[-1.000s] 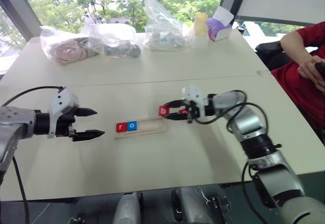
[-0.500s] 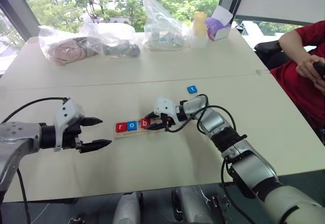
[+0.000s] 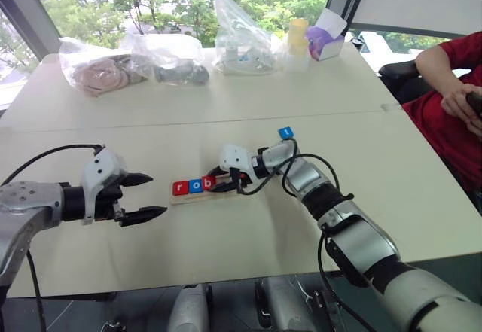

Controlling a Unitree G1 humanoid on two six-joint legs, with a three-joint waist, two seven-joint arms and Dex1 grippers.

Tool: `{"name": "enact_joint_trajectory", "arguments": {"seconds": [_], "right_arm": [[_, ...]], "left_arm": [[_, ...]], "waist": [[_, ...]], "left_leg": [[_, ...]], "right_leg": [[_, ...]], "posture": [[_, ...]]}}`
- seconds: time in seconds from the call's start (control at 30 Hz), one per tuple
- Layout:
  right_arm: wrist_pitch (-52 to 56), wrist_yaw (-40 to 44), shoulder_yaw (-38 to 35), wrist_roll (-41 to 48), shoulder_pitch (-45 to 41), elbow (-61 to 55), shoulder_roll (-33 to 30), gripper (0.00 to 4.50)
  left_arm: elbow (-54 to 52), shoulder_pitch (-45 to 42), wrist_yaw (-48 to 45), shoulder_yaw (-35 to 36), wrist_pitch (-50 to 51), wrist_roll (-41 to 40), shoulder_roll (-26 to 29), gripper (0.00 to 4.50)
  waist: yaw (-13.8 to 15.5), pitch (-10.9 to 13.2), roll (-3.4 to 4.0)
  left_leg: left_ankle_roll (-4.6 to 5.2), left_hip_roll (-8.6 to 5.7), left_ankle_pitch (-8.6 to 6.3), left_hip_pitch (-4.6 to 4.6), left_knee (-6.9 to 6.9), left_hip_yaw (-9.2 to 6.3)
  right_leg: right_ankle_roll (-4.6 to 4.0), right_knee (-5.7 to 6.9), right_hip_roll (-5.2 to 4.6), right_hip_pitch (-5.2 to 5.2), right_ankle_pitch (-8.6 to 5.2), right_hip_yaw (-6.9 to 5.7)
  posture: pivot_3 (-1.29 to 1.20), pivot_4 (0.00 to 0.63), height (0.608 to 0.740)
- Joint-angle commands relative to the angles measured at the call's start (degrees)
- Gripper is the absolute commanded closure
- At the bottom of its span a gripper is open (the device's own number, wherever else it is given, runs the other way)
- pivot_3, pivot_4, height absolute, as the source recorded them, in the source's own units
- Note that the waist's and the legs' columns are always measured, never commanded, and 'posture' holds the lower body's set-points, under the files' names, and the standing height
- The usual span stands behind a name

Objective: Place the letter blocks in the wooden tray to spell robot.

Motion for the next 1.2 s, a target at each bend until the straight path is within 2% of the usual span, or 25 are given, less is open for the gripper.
{"name": "enact_joint_trajectory", "arguments": {"seconds": [0.03,0.23,0.27,0.33,0.37,0.43,0.67,0.8,0.93,1.1,1.2], "right_arm": [[-1.11,0.28,-1.09,0.01,-0.82,-0.29,0.45,3.35],[-1.07,0.55,-0.97,0.01,-0.74,-0.43,0.81,3.35],[-1.17,0.25,-0.98,-0.10,-0.83,-0.24,1.00,2.32],[-0.80,-0.35,-1.51,0.27,-1.18,0.05,1.54,1.41],[-0.36,-0.93,-1.99,0.51,-1.51,0.25,1.87,0.80],[-0.57,-1.90,-2.52,0.39,-2.21,0.77,2.09,0.11],[0.22,-3.26,-5.13,1.16,-2.33,-1.58,-0.16,0.11],[11.86,-9.60,-13.93,6.16,0.46,-13.29,-4.91,0.11],[28.93,-23.55,-22.79,7.96,12.37,-36.16,-7.10,0.11],[48.00,-38.69,-24.41,5.21,25.44,-56.74,-3.64,0.11],[55.35,-44.64,-23.49,3.93,29.75,-61.74,-1.45,0.11]], "left_arm": [[-0.80,-0.44,0.62,0.33,-0.87,0.07,-0.34,0.00],[-0.17,-0.85,1.07,-0.49,-1.81,0.75,-0.62,0.00],[-0.10,-0.86,1.09,-0.57,-1.95,0.82,-0.61,0.00],[0.02,-0.96,1.18,-0.73,-2.12,0.85,-0.63,0.00],[0.05,-1.03,1.23,-0.80,-2.18,0.84,-0.66,0.00],[0.08,-1.10,1.33,-0.88,-2.30,0.90,-0.68,0.00],[-0.26,-0.88,1.76,-0.89,-2.52,1.27,-0.73,0.00],[-3.63,-3.51,3.85,-0.21,-0.31,-2.32,-3.39,0.00],[-6.92,-8.93,7.43,-1.82,3.30,-7.41,-7.63,0.00],[-6.08,-12.92,9.54,-7.16,2.48,-4.95,-10.70,0.00],[-4.34,-14.72,8.87,-10.40,1.15,-3.03,-11.53,0.00]], "waist": [[-0.03,0.00,0.00],[-0.02,0.00,0.00],[-0.03,0.00,0.00],[-0.02,0.00,0.00],[-0.04,0.00,0.00],[-0.05,0.00,0.00],[0.04,0.00,0.01],[0.47,0.01,0.01],[0.96,-0.07,-0.12],[0.17,-0.07,-0.11],[-0.17,-0.06,-0.09]], "left_leg": [[0.00,0.00,0.00,0.00,0.00,0.00],[0.00,0.00,0.00,0.00,0.00,0.00],[0.00,0.00,0.00,0.00,0.00,0.00],[0.00,0.00,0.00,0.00,0.00,0.00],[0.00,0.00,0.00,0.00,0.00,0.00],[0.00,0.00,0.00,0.01,0.00,0.00],[0.00,0.01,0.00,0.00,-0.01,0.00],[-0.01,0.01,0.00,-0.11,0.03,-0.05],[-0.01,-0.01,0.00,-0.26,0.03,-0.15],[-0.02,-0.05,-0.01,-0.24,-0.01,-0.13],[-0.02,-0.02,-0.01,-0.21,-0.01,-0.09]], "right_leg": [[0.00,0.00,0.00,0.00,0.00,0.00],[0.01,0.00,0.01,0.00,0.01,0.00],[0.00,0.00,0.00,0.00,0.00,0.00],[0.00,0.00,0.00,0.00,0.00,0.00],[0.00,0.00,0.00,0.00,0.00,0.00],[0.00,0.00,0.01,0.00,0.00,0.00],[-0.01,0.00,-0.01,0.00,0.00,0.00],[-0.01,-0.02,-0.08,-0.01,0.00,0.00],[0.14,-0.09,-0.11,-0.03,0.07,0.00],[0.16,-0.02,0.03,-0.13,0.08,0.07],[0.13,0.02,0.10,-0.19,0.11,0.11]], "posture": [[0.00,0.150,0.740],[0.00,0.150,0.740],[0.00,0.150,0.740],[0.00,0.150,0.740],[0.00,0.150,0.740],[0.00,0.150,0.740],[0.00,0.150,0.740],[0.00,0.150,0.740],[0.00,0.150,0.740],[0.00,0.150,0.740],[0.00,0.150,0.740]]}}
